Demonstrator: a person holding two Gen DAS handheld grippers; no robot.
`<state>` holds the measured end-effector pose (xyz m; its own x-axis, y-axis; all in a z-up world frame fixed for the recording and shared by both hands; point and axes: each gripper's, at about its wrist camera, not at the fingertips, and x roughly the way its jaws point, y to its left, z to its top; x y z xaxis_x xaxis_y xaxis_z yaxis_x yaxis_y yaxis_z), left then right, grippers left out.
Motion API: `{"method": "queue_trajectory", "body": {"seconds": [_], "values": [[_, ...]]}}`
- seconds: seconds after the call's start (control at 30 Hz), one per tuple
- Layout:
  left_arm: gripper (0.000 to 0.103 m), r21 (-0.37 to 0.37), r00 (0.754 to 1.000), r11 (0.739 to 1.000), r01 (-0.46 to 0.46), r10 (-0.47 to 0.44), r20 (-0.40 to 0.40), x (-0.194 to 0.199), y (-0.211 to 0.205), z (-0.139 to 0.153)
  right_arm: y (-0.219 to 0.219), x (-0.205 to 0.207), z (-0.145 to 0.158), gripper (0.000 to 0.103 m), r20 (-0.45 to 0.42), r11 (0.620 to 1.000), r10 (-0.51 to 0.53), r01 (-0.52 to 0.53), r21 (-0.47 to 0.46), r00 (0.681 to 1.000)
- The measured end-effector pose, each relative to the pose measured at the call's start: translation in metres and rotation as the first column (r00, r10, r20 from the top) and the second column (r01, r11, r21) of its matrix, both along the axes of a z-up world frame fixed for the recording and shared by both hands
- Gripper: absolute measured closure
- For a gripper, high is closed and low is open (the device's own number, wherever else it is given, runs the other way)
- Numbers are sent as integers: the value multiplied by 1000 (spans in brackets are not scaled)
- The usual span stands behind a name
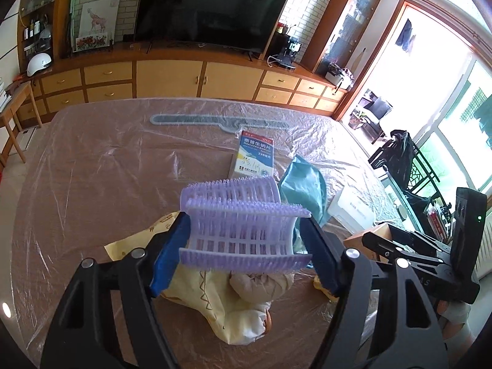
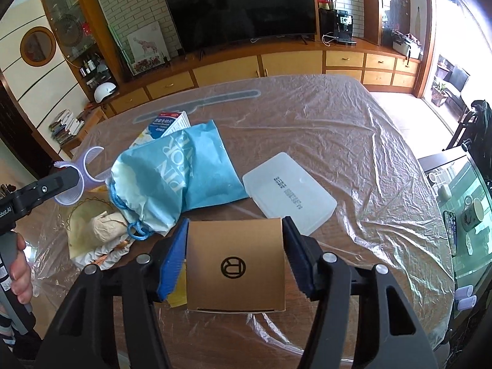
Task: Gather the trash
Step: 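Lift the box with the right tool while the left tool lifts the lavender roller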
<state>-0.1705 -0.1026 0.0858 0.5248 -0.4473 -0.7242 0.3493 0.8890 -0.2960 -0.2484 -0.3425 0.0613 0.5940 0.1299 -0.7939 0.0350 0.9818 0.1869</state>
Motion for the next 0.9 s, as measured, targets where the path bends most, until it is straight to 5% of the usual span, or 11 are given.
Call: {"method": "queue_trajectory", "body": {"seconds": [0.47,0.63,0.9], "values": [[30,-47,998,998,37,-35,52,-13,12,22,15,-6,11,44,22,1000,1,-1,-2,1000],[30,-89,987,996,29,-14,161,-21,16,43,17,-7,12,44,24,1000,-3,3,4,1000],[30,-99,989,988,116,-105,106,-24,-5,36,19,-7,10,44,21,1000,-7,7,5,1000]]}}
